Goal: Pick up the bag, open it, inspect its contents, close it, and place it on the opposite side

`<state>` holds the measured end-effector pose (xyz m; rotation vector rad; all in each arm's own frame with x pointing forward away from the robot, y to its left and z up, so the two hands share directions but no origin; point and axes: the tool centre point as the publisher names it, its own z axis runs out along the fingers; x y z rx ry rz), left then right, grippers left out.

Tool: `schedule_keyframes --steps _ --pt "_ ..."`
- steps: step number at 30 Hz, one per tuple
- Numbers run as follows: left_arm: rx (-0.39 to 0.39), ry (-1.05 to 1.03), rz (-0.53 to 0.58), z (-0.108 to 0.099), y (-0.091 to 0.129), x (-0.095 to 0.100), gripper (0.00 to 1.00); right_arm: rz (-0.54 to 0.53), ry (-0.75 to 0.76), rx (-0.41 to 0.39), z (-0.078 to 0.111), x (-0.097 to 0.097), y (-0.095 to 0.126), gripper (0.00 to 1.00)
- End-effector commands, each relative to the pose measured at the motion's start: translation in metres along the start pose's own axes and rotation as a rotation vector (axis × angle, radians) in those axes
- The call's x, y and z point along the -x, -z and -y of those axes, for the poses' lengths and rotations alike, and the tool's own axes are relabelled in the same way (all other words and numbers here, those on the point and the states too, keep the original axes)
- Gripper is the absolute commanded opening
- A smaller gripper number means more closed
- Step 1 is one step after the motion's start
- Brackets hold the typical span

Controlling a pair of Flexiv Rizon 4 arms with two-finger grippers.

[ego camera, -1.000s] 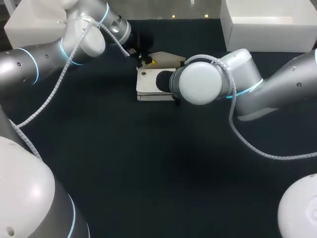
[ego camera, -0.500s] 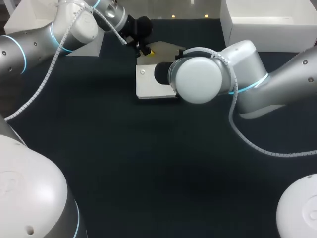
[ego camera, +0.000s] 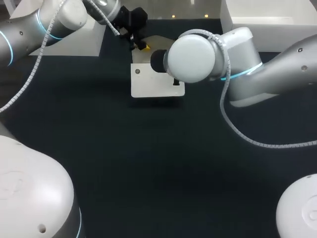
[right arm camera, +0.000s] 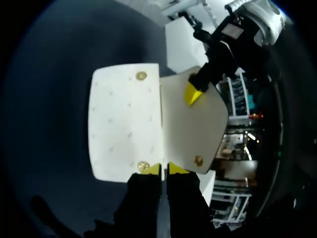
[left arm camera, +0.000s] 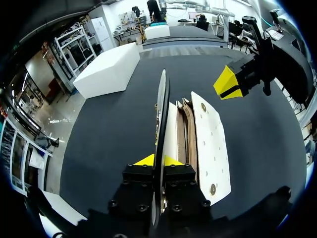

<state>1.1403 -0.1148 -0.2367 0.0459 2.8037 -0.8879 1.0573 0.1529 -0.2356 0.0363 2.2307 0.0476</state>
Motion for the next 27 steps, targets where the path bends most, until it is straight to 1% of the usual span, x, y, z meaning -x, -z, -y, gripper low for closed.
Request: schedule_keyframes --steps 1,10,15,20,27 --pt "0.006 0.000 0.018 0.003 0.009 -0.012 0.00 -0.002 0.000 -0.002 -0.001 0.004 -0.011 0.00" --pt "-0.001 0.011 -0.005 0.005 0.014 -0.021 0.00 -0.028 -0.006 -0.006 0.004 0.015 -0.032 0.00" --pt "0.000 0.010 -0.003 0.006 0.015 -0.024 0.00 -0.038 0.006 0.004 0.000 0.017 -0.035 0.00" --pt "0.009 0.021 0.003 0.007 0.014 -0.025 0.00 -0.051 0.022 0.014 -0.005 0.013 -0.036 0.00" --pt "0.006 0.036 0.001 0.009 0.015 -0.026 0.00 -0.077 0.039 0.025 -0.011 0.001 -0.042 0.00"
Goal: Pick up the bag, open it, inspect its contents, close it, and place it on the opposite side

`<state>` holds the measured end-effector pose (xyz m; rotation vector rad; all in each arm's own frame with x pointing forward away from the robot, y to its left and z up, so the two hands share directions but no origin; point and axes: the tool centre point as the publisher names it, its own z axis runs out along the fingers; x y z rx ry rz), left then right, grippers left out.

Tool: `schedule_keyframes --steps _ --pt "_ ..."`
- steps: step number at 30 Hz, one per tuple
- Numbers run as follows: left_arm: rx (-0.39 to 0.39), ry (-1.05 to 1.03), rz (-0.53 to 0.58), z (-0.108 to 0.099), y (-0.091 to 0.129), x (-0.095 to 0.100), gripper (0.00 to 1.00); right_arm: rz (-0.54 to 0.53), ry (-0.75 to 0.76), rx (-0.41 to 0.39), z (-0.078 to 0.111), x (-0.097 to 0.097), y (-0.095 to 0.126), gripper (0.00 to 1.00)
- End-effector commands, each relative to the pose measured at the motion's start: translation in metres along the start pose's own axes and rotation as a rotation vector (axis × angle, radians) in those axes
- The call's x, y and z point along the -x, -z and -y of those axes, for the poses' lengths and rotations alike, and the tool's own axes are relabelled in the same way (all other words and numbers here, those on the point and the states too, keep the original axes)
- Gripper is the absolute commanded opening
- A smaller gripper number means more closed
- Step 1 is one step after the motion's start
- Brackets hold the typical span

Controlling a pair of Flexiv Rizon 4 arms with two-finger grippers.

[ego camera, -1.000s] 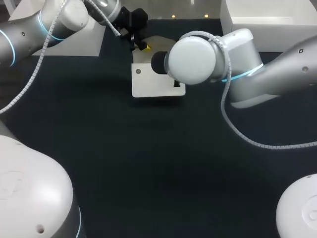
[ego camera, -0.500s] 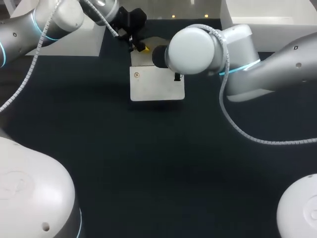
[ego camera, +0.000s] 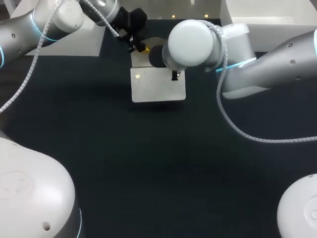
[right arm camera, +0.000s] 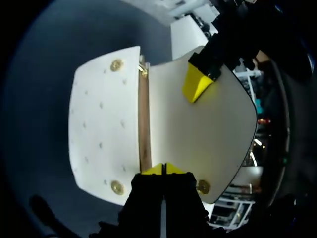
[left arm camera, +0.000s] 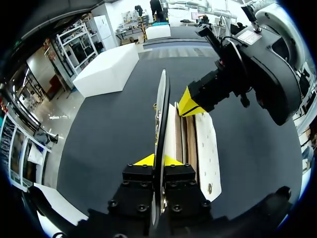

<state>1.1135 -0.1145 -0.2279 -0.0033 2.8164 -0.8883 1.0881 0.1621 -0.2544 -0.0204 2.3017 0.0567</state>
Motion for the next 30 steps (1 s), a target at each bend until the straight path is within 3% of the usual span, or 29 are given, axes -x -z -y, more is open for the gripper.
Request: schedule_keyframes --steps 1,20,30 --pt "0.000 0.002 0.004 0.002 0.003 -0.001 0.00 -0.010 0.000 0.000 -0.002 -0.004 -0.008 0.00" --pt "-0.046 0.051 0.013 0.006 0.009 -0.004 0.00 -0.069 0.002 0.005 -0.006 -0.042 -0.005 0.00" --pt "-0.058 0.027 0.002 0.007 0.015 -0.011 0.00 -0.041 -0.017 -0.011 -0.002 -0.027 -0.009 0.00"
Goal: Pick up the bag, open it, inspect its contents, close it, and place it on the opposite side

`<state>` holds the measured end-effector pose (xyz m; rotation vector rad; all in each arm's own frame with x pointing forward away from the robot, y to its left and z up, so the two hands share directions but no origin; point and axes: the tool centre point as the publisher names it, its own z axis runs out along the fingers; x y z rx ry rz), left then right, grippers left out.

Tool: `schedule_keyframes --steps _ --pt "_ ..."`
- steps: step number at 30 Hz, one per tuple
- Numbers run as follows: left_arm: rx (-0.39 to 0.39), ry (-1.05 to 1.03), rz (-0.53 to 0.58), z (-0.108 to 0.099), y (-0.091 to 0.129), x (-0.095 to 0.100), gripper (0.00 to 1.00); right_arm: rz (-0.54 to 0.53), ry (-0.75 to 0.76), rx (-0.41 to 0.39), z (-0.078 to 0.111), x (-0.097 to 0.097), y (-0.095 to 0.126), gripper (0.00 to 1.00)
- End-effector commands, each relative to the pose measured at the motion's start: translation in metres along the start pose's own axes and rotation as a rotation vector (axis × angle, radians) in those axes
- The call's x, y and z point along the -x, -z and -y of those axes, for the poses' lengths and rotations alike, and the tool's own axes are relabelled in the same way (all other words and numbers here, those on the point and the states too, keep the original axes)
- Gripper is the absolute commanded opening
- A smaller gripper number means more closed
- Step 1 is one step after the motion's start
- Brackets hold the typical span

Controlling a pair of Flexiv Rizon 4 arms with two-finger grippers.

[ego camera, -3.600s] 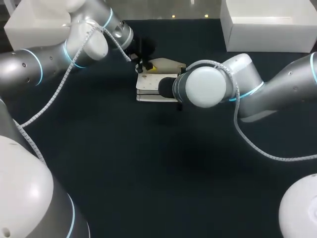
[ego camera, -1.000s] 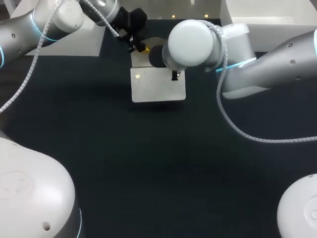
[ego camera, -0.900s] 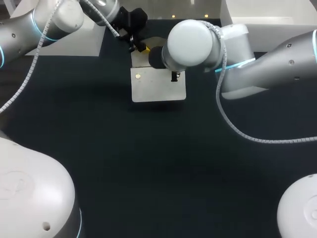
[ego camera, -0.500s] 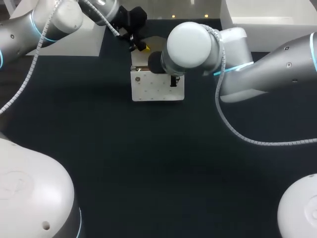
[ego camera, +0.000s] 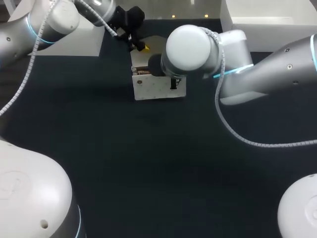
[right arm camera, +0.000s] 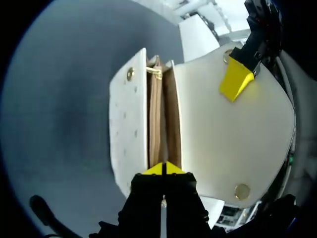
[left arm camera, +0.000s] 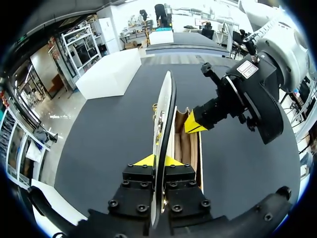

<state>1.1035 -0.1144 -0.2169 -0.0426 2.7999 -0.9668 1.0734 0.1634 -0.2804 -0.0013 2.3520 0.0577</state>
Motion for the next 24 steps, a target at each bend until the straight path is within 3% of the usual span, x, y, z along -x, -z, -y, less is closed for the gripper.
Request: schedule_keyframes --steps 1,5,15,24 --pt "-0.008 -0.008 0.000 0.000 0.005 -0.004 0.00 0.012 0.000 -0.009 -0.002 0.004 -0.003 0.00" --pt "-0.011 -0.012 -0.002 0.001 0.005 -0.005 0.00 0.011 0.002 -0.014 -0.002 0.007 -0.007 0.00" --pt "-0.030 0.023 -0.027 -0.003 0.002 -0.003 0.00 -0.058 0.007 -0.009 -0.004 -0.013 -0.017 0.00" --pt "-0.046 0.035 -0.081 -0.002 0.005 -0.005 0.00 -0.092 0.002 -0.006 -0.003 -0.018 -0.024 0.00"
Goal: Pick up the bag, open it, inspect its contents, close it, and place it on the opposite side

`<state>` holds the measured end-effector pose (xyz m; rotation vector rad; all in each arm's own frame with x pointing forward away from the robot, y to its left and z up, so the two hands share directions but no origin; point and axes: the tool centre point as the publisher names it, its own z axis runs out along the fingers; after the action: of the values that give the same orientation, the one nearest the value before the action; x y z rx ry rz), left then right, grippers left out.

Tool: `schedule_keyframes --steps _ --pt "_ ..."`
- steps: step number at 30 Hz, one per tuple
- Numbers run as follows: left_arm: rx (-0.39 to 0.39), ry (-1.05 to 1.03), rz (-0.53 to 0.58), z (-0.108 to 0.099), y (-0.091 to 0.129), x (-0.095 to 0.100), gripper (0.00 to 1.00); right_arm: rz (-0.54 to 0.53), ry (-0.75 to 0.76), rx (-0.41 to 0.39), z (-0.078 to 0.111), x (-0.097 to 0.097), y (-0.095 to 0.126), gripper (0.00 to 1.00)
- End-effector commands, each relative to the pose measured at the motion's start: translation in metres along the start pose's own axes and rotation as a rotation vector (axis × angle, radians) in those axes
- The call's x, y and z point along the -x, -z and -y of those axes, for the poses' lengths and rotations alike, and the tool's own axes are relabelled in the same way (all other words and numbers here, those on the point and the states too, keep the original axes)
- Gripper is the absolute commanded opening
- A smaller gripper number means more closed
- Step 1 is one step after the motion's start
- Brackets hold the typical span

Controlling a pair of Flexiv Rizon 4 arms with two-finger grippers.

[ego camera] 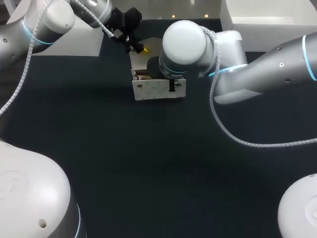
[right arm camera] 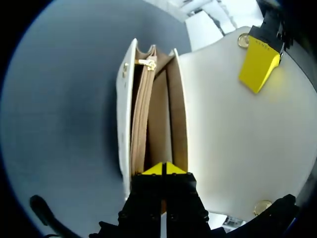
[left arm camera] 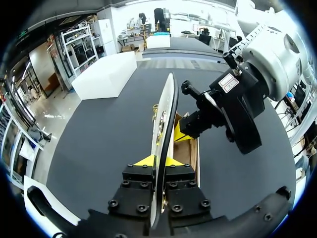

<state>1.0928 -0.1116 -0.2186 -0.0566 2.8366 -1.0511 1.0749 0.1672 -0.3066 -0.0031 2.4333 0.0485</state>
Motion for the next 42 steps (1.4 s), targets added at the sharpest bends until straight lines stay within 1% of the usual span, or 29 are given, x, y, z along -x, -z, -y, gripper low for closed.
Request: schedule_keyframes --steps 1,5,6,9,10,11,21,42 --pt "-0.002 0.004 -0.026 0.001 0.003 0.006 0.00 -0.019 0.000 0.002 0.000 -0.001 -0.006 0.00" --pt "-0.001 0.003 -0.046 0.001 0.003 0.005 0.00 -0.053 0.005 0.001 0.002 -0.005 -0.010 0.00" --pt "-0.004 0.000 -0.061 0.001 0.002 0.005 0.00 -0.067 0.007 0.003 0.003 -0.007 -0.011 0.18" --pt "-0.011 -0.005 -0.077 0.001 0.003 0.004 0.00 -0.089 0.012 -0.002 0.004 -0.011 -0.015 0.50" --pt "-0.012 -0.005 -0.080 0.001 0.003 0.003 0.00 -0.092 0.013 -0.003 0.005 -0.012 -0.016 0.92" --pt "-0.011 -0.011 -0.082 0.002 0.003 0.003 0.00 -0.095 0.013 -0.004 0.005 -0.013 -0.017 1.00" --pt "-0.006 -0.040 -0.123 -0.001 -0.004 0.001 0.00 -0.107 0.007 -0.002 0.005 -0.014 -0.022 1.00" --pt "-0.006 -0.052 -0.135 -0.001 -0.006 0.002 0.00 -0.116 0.016 0.003 0.004 -0.011 -0.026 1.00"
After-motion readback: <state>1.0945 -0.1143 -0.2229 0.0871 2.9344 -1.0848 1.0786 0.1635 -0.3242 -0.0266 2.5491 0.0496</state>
